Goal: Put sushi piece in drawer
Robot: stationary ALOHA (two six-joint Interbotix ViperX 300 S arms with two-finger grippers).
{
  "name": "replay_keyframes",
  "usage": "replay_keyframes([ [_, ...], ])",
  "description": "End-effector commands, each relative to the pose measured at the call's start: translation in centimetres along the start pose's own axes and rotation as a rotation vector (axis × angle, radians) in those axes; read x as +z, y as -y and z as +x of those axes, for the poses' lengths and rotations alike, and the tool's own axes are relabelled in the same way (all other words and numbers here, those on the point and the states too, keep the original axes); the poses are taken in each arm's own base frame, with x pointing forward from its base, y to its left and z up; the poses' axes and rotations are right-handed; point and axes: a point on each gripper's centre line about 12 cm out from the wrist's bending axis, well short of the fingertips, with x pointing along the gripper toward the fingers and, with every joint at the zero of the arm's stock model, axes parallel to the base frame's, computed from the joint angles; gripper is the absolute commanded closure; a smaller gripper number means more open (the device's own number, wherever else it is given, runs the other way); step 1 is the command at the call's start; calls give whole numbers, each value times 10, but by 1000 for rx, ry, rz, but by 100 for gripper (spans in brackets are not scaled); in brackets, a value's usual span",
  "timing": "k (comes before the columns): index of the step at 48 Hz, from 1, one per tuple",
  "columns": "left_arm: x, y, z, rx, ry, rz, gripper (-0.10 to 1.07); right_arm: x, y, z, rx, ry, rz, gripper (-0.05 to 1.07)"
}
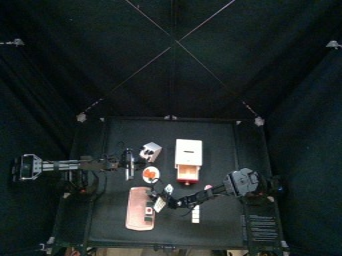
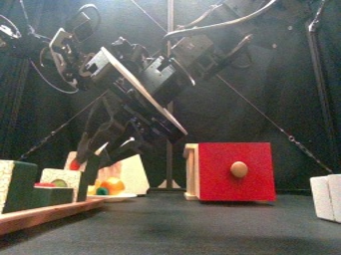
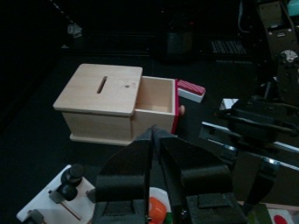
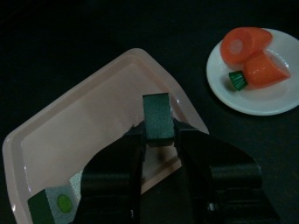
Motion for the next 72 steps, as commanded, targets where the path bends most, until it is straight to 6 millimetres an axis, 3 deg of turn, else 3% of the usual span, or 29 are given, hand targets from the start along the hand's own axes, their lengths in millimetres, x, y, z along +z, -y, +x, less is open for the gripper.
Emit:
replay_keyframes([
  [1, 7, -1, 0, 0, 24, 2, 45, 37, -12, -25, 42, 75, 37, 39],
  [15, 5, -1, 0, 0, 21, 1, 45, 62, 11, -72, -62, 159, 99, 40],
  [31, 4, -1, 0, 5, 18, -15, 45, 47, 59, -139, -290, 222, 155, 40],
  [43, 4, -1, 0, 5, 18, -15, 45, 33, 82, -171, -417, 219, 195, 40],
  [61, 3, -1, 0, 5, 15, -16, 45, 24, 90, -167, -475, 211, 186, 37],
  [72, 3, -1, 0, 5, 15, -16, 45, 20, 89, -161, -487, 202, 178, 24],
])
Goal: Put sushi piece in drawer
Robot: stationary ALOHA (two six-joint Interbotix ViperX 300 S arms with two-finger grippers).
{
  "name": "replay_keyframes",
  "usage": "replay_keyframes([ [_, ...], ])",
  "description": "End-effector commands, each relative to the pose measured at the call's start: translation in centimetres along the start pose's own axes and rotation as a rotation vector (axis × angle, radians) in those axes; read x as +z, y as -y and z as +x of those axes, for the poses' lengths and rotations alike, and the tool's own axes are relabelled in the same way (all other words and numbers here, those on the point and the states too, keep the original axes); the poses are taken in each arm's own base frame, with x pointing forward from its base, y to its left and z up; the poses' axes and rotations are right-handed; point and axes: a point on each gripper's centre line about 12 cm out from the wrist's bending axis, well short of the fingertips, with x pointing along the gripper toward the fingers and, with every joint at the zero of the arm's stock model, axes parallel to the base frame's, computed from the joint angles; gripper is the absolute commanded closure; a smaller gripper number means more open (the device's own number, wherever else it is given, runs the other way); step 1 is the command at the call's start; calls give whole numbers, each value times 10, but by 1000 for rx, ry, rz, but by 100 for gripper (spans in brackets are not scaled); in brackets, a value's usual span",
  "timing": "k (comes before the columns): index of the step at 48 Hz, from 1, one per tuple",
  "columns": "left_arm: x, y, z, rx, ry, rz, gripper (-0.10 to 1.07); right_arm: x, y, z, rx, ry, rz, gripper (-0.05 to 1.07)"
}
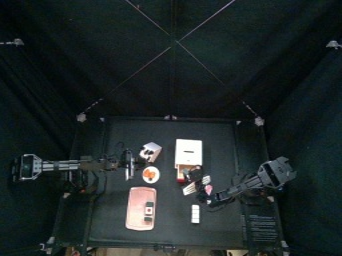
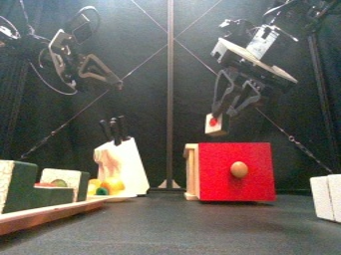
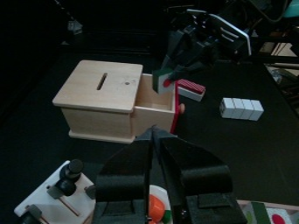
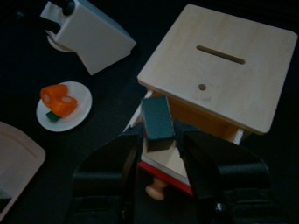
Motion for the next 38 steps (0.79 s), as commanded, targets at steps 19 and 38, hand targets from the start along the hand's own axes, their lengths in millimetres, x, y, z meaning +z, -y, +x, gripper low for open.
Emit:
replay_keyframes([
  [19, 6, 0, 0, -1, 19, 1, 45, 5, -3, -3, -2, -12, 36, 15],
  [38, 6, 0, 0, -1, 19, 1, 45, 4, -4, -4, -5, -22, 41, 16],
])
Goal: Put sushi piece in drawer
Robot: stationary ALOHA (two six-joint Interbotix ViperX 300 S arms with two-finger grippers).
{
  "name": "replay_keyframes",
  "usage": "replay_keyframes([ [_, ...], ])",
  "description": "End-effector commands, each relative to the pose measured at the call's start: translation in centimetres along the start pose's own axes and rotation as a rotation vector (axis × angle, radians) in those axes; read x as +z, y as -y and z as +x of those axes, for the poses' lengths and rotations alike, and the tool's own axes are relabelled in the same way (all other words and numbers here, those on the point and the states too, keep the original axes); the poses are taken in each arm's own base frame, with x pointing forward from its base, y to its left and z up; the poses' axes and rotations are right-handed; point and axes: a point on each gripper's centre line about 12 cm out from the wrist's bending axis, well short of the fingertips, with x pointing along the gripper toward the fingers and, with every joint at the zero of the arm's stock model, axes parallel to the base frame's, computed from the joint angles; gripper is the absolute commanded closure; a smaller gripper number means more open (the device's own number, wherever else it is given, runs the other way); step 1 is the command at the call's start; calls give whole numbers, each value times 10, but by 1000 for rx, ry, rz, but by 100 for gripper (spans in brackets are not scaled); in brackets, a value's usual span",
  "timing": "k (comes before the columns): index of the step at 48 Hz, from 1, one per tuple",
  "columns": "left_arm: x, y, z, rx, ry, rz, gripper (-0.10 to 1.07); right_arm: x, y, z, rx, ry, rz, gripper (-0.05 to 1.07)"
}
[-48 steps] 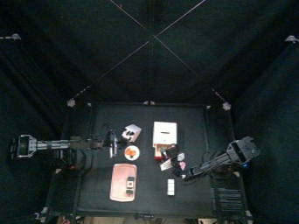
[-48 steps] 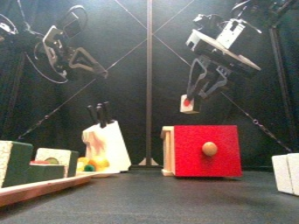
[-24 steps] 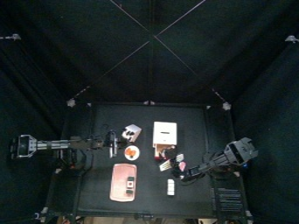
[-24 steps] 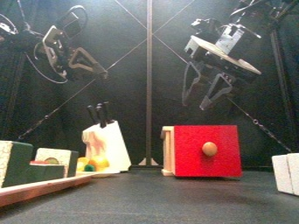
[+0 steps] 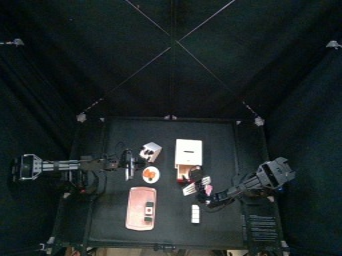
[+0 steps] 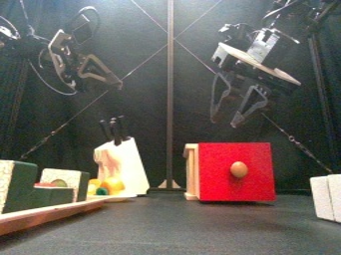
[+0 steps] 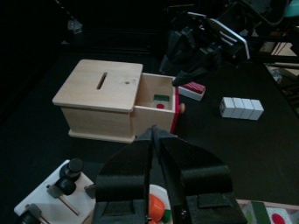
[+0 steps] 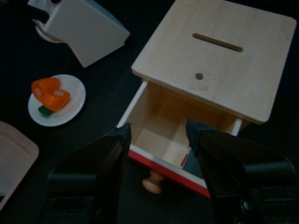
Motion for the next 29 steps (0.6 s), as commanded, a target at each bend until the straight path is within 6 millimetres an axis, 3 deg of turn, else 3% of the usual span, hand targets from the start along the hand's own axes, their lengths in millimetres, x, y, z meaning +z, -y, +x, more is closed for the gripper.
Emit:
replay_keyframes([
  [1, 7, 0, 0, -1, 24, 2, 45, 9, -5, -6, 19, 9, 24, 16],
  [29, 7, 0, 0, -1, 25, 2, 45, 9, -7, -8, 32, 4, 28, 16],
])
